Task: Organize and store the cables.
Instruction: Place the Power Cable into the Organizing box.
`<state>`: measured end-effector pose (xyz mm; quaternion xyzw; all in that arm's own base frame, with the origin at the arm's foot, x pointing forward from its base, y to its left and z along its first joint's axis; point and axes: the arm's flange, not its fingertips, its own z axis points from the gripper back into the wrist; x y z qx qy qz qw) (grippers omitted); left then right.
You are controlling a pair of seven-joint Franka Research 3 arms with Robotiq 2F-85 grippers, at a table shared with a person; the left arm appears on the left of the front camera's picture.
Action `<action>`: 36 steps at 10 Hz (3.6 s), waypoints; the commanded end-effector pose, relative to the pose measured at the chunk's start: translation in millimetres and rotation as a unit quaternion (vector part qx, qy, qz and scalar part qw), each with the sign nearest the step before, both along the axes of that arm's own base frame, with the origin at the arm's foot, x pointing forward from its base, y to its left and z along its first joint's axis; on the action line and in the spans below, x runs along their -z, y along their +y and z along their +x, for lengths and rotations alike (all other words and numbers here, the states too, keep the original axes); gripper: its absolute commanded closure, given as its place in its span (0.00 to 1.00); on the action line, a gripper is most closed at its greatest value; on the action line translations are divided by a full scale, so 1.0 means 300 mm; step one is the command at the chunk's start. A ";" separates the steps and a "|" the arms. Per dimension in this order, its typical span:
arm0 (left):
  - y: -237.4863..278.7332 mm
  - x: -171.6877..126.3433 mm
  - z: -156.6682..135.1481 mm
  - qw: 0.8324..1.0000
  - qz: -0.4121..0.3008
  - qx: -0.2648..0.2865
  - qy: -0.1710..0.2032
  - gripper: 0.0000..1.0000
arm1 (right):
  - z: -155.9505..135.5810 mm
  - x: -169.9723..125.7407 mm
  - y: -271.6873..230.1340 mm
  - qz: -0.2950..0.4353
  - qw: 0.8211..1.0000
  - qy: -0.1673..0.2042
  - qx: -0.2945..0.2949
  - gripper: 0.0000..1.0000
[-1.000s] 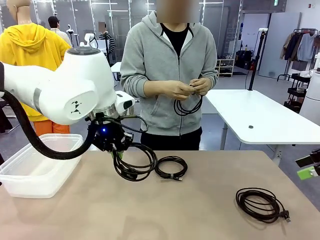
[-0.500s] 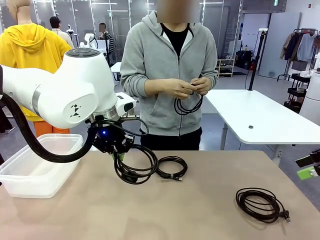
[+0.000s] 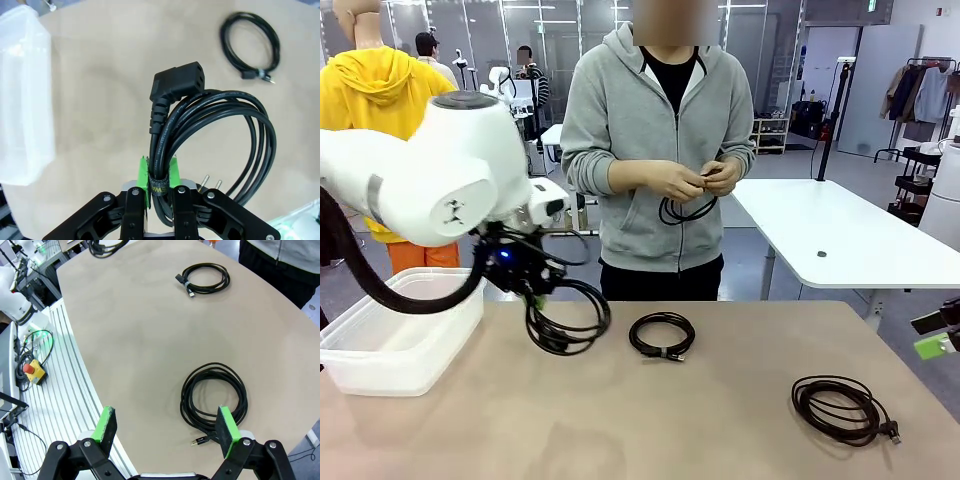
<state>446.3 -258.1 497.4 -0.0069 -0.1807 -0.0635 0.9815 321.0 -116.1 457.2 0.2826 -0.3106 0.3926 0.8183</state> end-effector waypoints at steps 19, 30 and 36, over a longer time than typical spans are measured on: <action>1.185 0.323 0.270 0.994 -0.048 -0.051 -0.079 0.82 | 0.004 -0.007 0.000 0.006 1.000 -0.001 -0.002 0.00; 1.138 0.305 0.256 0.998 -0.040 -0.044 -0.024 0.00 | 0.004 -0.007 0.000 0.006 1.000 -0.001 -0.002 0.00; 1.119 0.342 0.268 0.997 -0.042 -0.051 -0.034 0.00 | 0.004 -0.007 0.000 0.006 1.000 -0.001 -0.002 0.00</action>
